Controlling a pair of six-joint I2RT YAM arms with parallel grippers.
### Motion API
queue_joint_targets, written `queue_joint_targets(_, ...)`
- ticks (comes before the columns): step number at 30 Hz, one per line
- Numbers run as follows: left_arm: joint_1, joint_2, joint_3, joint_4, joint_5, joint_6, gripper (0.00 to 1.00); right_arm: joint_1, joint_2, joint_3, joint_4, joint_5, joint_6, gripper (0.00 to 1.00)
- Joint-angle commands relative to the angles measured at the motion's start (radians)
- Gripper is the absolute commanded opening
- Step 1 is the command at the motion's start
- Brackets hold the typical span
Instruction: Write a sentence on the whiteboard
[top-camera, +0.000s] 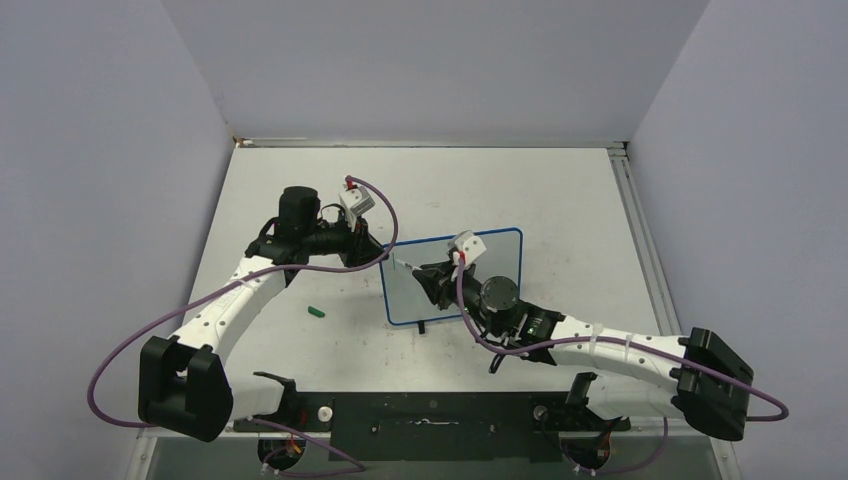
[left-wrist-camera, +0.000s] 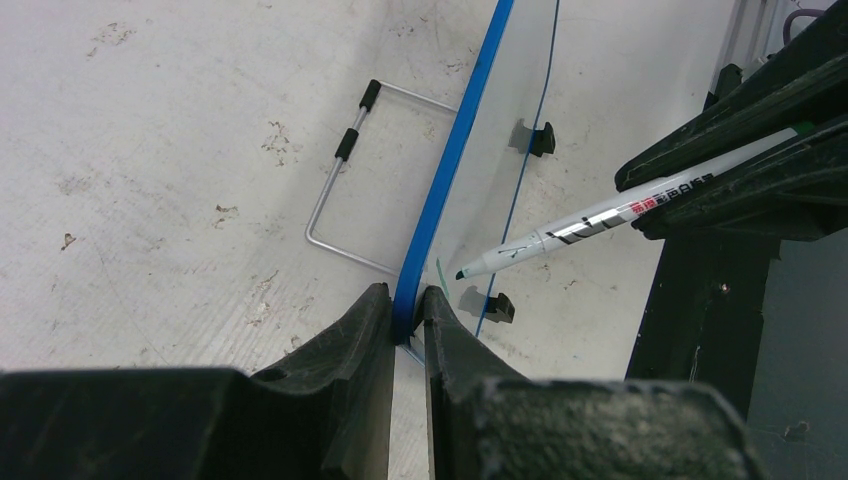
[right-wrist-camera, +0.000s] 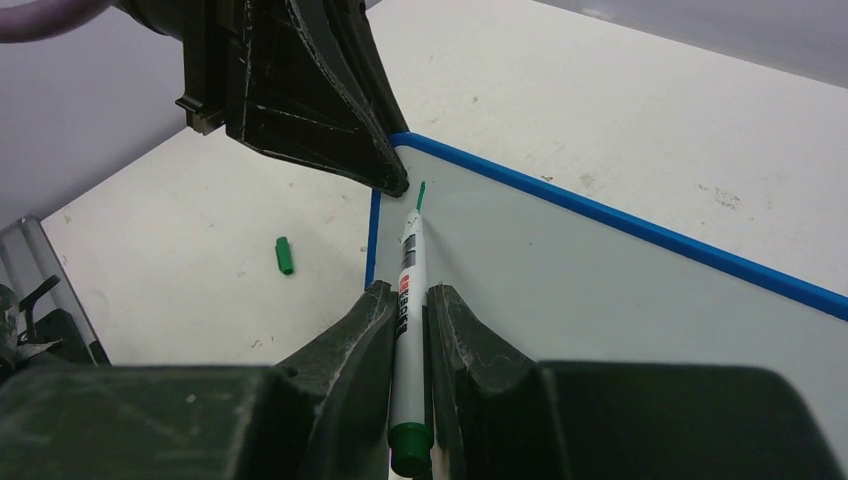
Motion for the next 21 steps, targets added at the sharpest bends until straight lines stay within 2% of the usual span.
queue_joint_targets(1,0.002,0.004,-0.008,-0.026,-0.027,0.032,0.0,0.003,0.015,0.011,0.07,0.022,-0.01,0.05)
queue_joint_targets(11,0.002,0.005,-0.008,-0.027,-0.026,0.03,0.0,0.003,0.036,0.015,0.072,0.04,-0.01,0.05)
queue_joint_targets(21,0.002,0.003,-0.008,-0.028,-0.026,0.03,0.0,0.003,-0.009,-0.008,0.024,0.108,-0.01,0.05)
